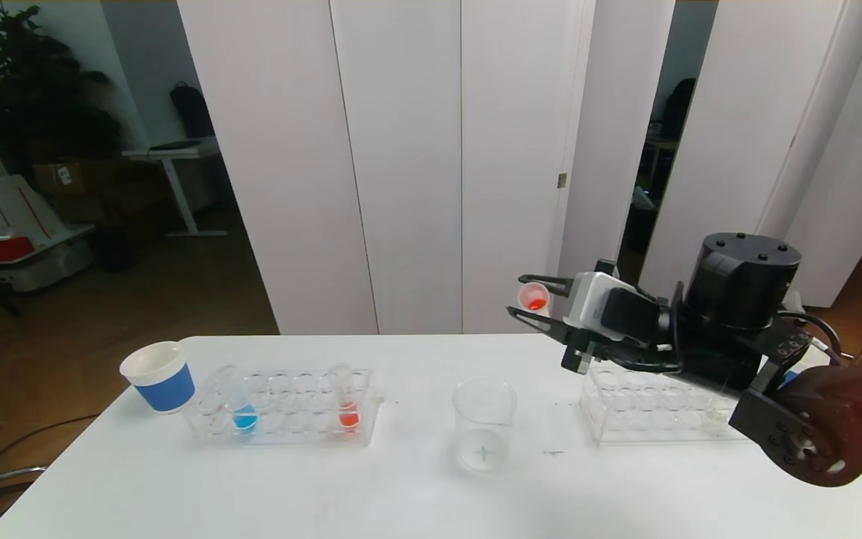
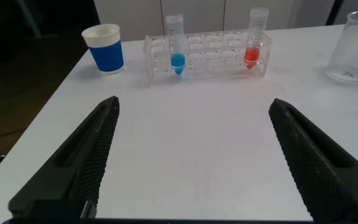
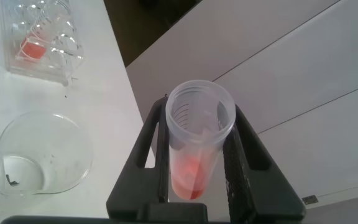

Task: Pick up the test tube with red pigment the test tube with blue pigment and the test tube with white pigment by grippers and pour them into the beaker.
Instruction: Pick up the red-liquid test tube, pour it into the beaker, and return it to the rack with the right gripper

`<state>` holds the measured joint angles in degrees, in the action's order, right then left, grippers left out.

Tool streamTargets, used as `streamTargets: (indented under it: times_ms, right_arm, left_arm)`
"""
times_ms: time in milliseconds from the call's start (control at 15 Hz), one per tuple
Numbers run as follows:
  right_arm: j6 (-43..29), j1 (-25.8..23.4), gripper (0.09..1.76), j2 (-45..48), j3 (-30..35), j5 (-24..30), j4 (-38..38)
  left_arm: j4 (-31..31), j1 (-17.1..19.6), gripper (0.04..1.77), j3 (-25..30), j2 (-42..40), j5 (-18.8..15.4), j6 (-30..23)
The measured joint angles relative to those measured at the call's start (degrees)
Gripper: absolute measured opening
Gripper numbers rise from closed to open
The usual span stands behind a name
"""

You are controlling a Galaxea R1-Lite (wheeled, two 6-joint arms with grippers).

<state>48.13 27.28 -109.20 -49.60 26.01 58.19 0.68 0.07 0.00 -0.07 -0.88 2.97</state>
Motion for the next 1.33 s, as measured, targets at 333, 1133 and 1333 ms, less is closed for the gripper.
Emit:
streamTargets:
  times_ms: [333,1133,1333]
  right_arm:
    - [8.2,-0.7,0.58,-0.2,-1.4,3.3,0.0]
    - [21.2,-2.5,0.58,-5.3,-4.3,11.3,1.9]
    - [22.5,-2.5,0.58,-6.0,-4.1,12.2,2.6]
  left_arm:
    - [0.0,0.0,1.72,0.0,0.0,0.0,0.0]
    - [0.0,0.0,1.72,0.0,0.0,0.0,0.0]
    - [0.0,0.0,1.72,0.0,0.0,0.0,0.0]
